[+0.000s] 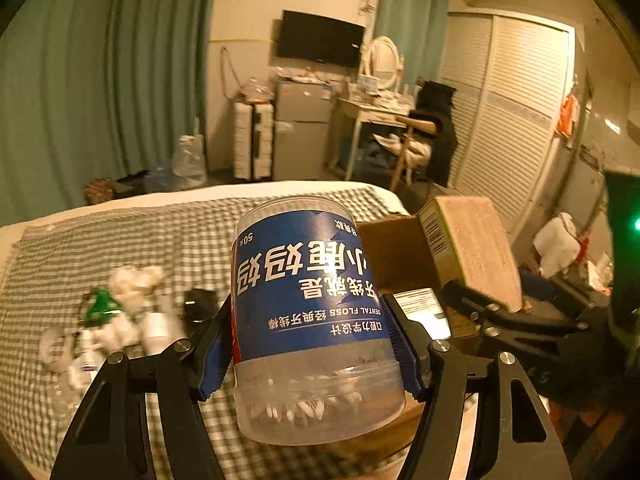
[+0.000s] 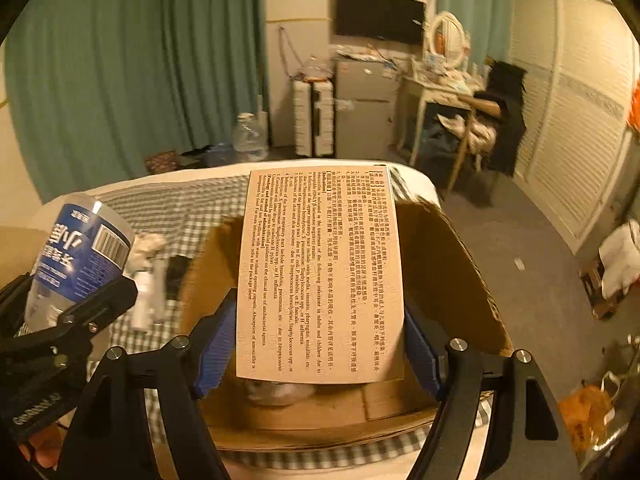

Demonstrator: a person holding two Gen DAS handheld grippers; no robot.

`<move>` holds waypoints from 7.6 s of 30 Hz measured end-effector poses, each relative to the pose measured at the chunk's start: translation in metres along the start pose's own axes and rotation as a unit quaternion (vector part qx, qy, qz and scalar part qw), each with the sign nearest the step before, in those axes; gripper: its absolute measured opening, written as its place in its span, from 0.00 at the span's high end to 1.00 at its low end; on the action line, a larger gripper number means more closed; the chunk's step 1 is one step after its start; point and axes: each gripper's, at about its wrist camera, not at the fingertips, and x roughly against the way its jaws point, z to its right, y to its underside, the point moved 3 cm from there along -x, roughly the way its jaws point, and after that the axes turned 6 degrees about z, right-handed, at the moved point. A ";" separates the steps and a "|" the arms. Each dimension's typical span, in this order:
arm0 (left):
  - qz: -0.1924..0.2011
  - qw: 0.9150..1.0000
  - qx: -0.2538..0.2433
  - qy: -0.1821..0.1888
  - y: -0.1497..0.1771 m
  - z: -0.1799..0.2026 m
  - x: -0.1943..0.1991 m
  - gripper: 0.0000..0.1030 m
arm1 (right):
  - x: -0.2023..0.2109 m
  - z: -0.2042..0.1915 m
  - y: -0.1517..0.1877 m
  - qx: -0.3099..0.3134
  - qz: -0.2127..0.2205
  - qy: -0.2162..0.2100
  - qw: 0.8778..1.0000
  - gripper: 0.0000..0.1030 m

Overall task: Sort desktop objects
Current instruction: 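Carry jar and leaflet to the cardboard box and release both, then return both grippers to the bed and close left gripper on the BOP tube, then grasp the white cup with the right gripper while left holds the BOP tube, then carry tube and cup into the cardboard box and release both, then move both grippers back over the remaining items on the bed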

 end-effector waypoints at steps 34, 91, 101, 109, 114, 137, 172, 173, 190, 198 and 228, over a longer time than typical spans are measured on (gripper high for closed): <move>-0.018 0.996 0.055 -0.074 0.016 -0.101 0.044 0.08 | 0.024 -0.059 0.010 0.004 0.009 -0.033 0.999 0.07; -0.054 0.977 0.093 -0.184 0.155 -0.303 -0.071 0.62 | -0.190 -0.278 0.098 0.112 -0.131 -0.103 0.980 0.43; -0.039 0.980 0.108 -0.161 0.154 -0.301 -0.047 0.74 | -0.166 -0.285 0.100 0.143 -0.126 -0.119 0.975 0.69; -0.043 0.976 0.160 -0.142 0.158 -0.312 -0.025 0.74 | -0.148 -0.271 0.099 0.082 -0.146 -0.144 0.975 0.69; -0.042 0.977 0.148 -0.151 0.158 -0.299 -0.009 0.74 | -0.129 -0.266 0.100 0.055 -0.146 -0.153 0.976 0.69; -0.025 0.979 0.145 -0.145 0.144 -0.260 0.067 0.74 | -0.051 -0.269 0.097 0.062 -0.106 -0.173 0.977 0.70; -0.017 0.998 -0.006 0.059 -0.002 0.005 0.007 0.74 | 0.018 -0.029 -0.034 -0.007 0.011 -0.025 1.000 0.70; -0.021 0.998 -0.007 0.059 0.002 0.007 0.002 0.74 | 0.015 -0.021 -0.031 -0.011 0.007 -0.022 1.000 0.70; -0.057 0.995 0.020 0.080 0.021 0.008 -0.032 0.23 | -0.003 0.038 -0.013 -0.062 0.011 0.001 0.998 0.46; -0.023 0.998 0.058 0.010 0.013 -0.057 0.014 0.06 | 0.019 -0.015 -0.017 -0.042 0.022 -0.041 0.998 0.46; -0.073 0.949 0.210 -0.222 0.167 -0.335 0.042 0.04 | -0.072 -0.260 0.073 -0.013 -0.033 -0.183 0.983 0.12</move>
